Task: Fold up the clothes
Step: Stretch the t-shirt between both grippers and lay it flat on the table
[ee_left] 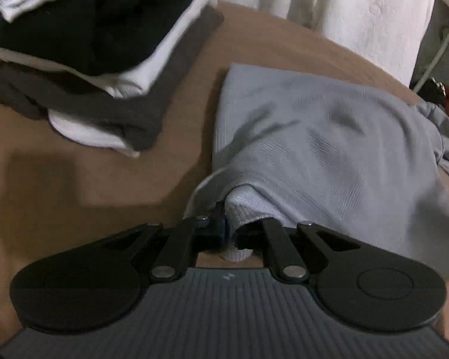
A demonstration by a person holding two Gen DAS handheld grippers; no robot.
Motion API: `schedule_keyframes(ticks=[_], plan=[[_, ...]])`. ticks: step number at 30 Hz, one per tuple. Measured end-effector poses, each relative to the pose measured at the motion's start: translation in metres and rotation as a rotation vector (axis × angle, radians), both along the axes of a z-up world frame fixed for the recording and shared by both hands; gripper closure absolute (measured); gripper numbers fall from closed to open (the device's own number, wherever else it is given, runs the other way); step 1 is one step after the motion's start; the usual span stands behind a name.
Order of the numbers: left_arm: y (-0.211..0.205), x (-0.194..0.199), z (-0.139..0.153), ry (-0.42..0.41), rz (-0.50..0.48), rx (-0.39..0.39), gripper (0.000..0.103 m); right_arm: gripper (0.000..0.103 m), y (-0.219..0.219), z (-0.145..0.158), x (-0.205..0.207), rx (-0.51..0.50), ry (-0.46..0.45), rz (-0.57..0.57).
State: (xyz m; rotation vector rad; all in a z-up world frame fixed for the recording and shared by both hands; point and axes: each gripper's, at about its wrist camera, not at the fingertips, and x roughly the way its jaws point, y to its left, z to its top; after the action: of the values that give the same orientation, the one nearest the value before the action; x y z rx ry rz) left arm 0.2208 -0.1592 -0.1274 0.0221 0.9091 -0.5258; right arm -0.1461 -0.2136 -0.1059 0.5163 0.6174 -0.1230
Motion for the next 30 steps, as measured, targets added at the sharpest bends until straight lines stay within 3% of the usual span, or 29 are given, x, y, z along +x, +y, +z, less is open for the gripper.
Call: schedule_keyframes(ticks=[4, 7, 9, 13, 16, 18, 22, 25, 26, 28, 30], plan=[[0.006, -0.009, 0.034, -0.168, 0.048, -0.052, 0.098, 0.098, 0.029, 0.027, -0.014, -0.095, -0.114, 0.002], [0.025, -0.005, 0.028, -0.133, 0.061, -0.082, 0.098, 0.098, 0.046, 0.056, -0.029, -0.148, -0.169, 0.067], [0.041, -0.003, 0.016, -0.062, 0.074, -0.061, 0.099, 0.098, 0.052, 0.066, -0.037, -0.147, -0.161, 0.134], [0.054, -0.001, -0.012, 0.112, 0.092, -0.021, 0.098, 0.098, 0.065, 0.036, -0.036, -0.107, 0.010, 0.263], [0.065, -0.007, -0.018, 0.139, 0.095, -0.049, 0.098, 0.098, 0.079, -0.003, -0.027, -0.109, 0.205, 0.312], [0.067, -0.011, -0.009, 0.082, 0.071, -0.057, 0.098, 0.098, 0.083, -0.015, -0.027, -0.120, 0.272, 0.334], [0.071, -0.017, 0.011, -0.034, 0.075, -0.103, 0.100, 0.098, 0.069, -0.003, -0.027, -0.036, 0.215, 0.347], [0.080, -0.021, 0.030, -0.137, 0.132, -0.159, 0.103, 0.098, 0.064, 0.007, -0.027, -0.025, 0.173, 0.387], [0.086, -0.025, 0.036, -0.176, 0.153, -0.164, 0.103, 0.098, 0.064, 0.004, -0.027, -0.046, 0.197, 0.399], [0.096, -0.032, 0.044, -0.238, 0.184, -0.143, 0.103, 0.098, 0.064, -0.006, -0.027, -0.092, 0.258, 0.413], [0.095, -0.031, 0.039, -0.255, 0.169, -0.026, 0.103, 0.098, 0.063, -0.023, -0.028, -0.128, 0.341, 0.434]])
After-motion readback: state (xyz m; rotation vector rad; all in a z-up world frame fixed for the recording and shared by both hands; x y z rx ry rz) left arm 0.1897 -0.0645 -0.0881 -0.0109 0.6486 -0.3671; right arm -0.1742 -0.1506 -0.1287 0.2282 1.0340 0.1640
